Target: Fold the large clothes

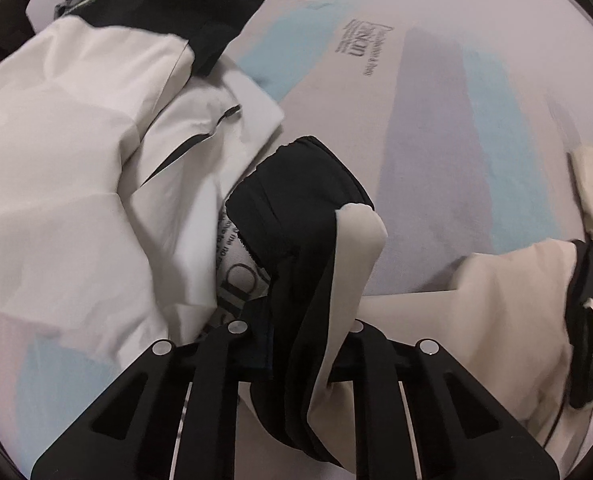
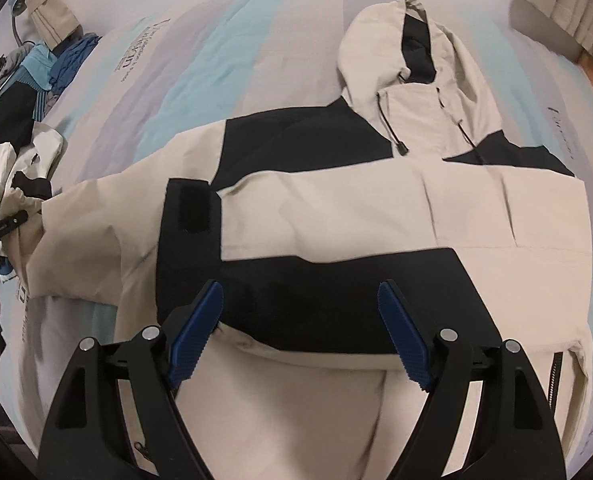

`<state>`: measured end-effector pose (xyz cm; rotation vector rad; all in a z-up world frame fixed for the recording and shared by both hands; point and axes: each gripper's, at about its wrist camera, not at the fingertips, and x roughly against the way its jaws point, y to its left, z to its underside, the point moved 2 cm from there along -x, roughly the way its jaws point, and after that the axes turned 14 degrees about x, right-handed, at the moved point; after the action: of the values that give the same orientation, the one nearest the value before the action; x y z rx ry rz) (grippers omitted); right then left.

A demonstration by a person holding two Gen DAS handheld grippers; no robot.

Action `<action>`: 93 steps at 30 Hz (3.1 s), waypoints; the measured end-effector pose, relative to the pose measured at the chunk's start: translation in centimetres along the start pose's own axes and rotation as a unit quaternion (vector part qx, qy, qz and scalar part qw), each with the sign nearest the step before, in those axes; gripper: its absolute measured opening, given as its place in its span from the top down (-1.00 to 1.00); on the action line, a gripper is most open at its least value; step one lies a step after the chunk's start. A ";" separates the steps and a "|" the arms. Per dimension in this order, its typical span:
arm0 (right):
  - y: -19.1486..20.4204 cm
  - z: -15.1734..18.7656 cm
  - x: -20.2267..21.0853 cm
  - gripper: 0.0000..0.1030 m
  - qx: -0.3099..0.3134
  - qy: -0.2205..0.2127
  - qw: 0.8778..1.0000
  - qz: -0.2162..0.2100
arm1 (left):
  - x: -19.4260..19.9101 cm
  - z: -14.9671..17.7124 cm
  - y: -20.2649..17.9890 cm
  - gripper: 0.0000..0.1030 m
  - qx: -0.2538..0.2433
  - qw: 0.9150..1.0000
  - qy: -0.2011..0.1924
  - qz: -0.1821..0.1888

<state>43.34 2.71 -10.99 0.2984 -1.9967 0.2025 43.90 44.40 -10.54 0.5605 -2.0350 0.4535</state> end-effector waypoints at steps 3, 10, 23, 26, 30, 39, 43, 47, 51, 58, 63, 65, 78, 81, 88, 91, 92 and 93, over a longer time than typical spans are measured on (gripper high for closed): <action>-0.6 0.7 0.5 -0.49 -0.002 0.000 1.000 -0.001 | 1.3 0.4 -1.3 0.78 -0.025 1.000 -0.016 -0.006; -1.6 1.3 1.9 -0.49 0.000 -0.009 1.000 0.007 | 3.3 1.2 -4.4 0.78 -0.047 0.998 -0.023 -0.021; -4.5 2.5 3.9 -0.55 -0.010 -0.027 0.999 0.019 | 8.3 3.5 -11.2 0.80 -0.086 0.995 -0.049 0.005; -5.8 3.0 4.5 -0.61 -0.018 -0.035 0.999 0.022 | 9.6 4.1 -13.4 0.81 -0.094 0.994 -0.052 0.016; -8.0 3.5 4.9 -0.63 -0.026 -0.040 0.998 0.028 | 11.0 5.2 -16.1 0.82 -0.104 0.993 -0.055 0.020; -13.3 4.5 6.3 -0.79 -0.035 -0.065 0.995 0.061 | 13.6 9.0 -22.9 0.83 -0.125 0.990 -0.047 0.040; -16.1 4.7 7.3 -0.85 -0.036 -0.080 0.993 0.078 | 14.7 10.8 -26.3 0.83 -0.135 0.989 -0.047 0.048; -19.1 5.1 8.4 -0.85 -0.039 -0.088 0.992 0.087 | 15.7 12.7 -29.9 0.83 -0.145 0.987 -0.045 0.058; -22.0 5.7 9.2 -0.85 -0.038 -0.089 0.991 0.096 | 16.6 15.0 -34.0 0.83 -0.155 0.985 -0.039 0.072; -27.8 7.4 10.6 -0.85 -0.042 -0.091 0.988 0.115 | 18.2 18.7 -40.2 0.84 -0.175 0.979 -0.033 0.095; -31.7 9.1 11.1 -0.85 -0.051 -0.088 0.987 0.121 | 18.5 21.7 -44.9 0.84 -0.189 0.976 -0.023 0.109; -32.9 9.8 11.2 -0.85 -0.054 -0.087 0.987 0.124 | 18.5 23.2 -46.9 0.84 -0.199 0.973 -0.017 0.114; -39.9 14.0 10.6 -0.85 -0.090 -0.072 0.985 0.125 | 18.1 30.1 -56.5 0.84 -0.239 0.960 -0.006 0.147; -40.9 14.8 10.3 -0.85 -0.094 -0.068 0.986 0.123 | 17.6 32.1 -58.4 0.84 -0.251 0.956 -0.013 0.152; -43.1 16.9 8.9 -0.85 -0.109 -0.053 0.985 0.123 | 15.5 35.2 -61.0 0.84 -0.267 0.952 0.005 0.149; -43.4 17.5 8.5 -0.85 -0.113 -0.050 0.985 0.121 | 14.8 36.2 -61.5 0.84 -0.272 0.951 0.011 0.147; -43.4 17.7 8.4 -0.85 -0.114 -0.049 0.985 0.121 | 14.5 36.4 -61.6 0.84 -0.273 0.951 0.012 0.147; -43.5 17.9 8.2 -0.85 -0.114 -0.049 0.985 0.121 | 14.3 36.6 -61.8 0.83 -0.274 0.950 0.012 0.145</action>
<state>37.52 -44.68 -10.79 -0.0846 -2.1287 0.1114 46.16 -28.77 -10.24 -0.0850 -2.1047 0.0470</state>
